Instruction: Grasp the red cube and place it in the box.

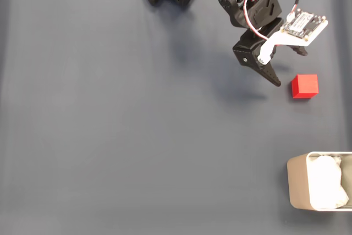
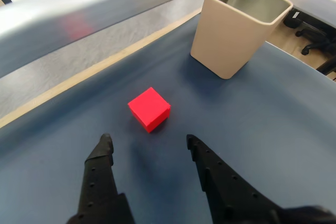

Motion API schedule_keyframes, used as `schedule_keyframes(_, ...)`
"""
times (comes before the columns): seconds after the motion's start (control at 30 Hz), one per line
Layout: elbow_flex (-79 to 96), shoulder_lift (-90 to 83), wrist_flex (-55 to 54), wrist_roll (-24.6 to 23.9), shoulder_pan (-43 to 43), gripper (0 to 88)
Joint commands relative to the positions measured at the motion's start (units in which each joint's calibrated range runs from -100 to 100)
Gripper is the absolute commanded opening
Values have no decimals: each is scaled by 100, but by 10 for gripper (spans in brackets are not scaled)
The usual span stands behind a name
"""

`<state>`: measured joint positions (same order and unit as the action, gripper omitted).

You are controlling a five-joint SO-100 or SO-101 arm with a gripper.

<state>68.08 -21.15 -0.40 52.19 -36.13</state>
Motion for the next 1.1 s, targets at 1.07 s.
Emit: schedule_keyframes(1.07, -2192, 1777, 155, -142, -137, 347)
